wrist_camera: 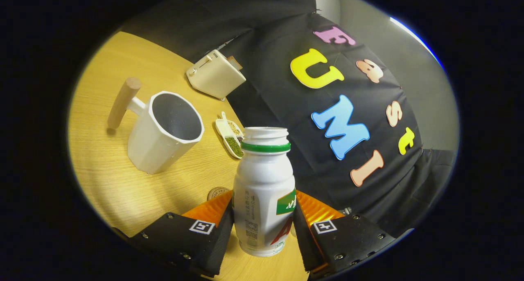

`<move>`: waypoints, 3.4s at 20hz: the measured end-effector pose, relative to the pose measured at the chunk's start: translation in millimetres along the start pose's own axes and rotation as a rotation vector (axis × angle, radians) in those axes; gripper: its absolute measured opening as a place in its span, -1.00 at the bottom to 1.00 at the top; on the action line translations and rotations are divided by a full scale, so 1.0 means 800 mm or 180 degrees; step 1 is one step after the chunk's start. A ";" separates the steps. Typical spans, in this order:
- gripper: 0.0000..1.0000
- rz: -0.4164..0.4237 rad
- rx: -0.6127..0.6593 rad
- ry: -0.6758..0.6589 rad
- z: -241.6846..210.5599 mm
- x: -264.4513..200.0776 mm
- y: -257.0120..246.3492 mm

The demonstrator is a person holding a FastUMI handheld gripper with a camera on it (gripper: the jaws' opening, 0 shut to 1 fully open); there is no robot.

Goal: Take the bottle from table, then pour the juice into the cup, finally place the bottle on the coaster

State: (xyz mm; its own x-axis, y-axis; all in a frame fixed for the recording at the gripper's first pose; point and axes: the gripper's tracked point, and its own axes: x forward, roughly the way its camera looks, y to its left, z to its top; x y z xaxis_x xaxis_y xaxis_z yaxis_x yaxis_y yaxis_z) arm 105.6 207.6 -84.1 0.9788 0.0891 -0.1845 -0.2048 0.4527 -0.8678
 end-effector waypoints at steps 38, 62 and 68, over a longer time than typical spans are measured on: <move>0.42 -0.0467 -0.1802 -0.0078 0.044 0.014 -0.021; 0.42 -0.0609 -0.2359 -0.0091 0.054 0.012 -0.030; 0.42 -0.0638 -0.2444 -0.0137 0.061 0.011 -0.032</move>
State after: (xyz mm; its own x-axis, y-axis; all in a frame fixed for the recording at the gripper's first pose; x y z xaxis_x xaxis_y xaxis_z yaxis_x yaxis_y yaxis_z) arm 119.7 240.4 -41.3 0.9936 0.1119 0.0132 0.0435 -0.2731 -0.9610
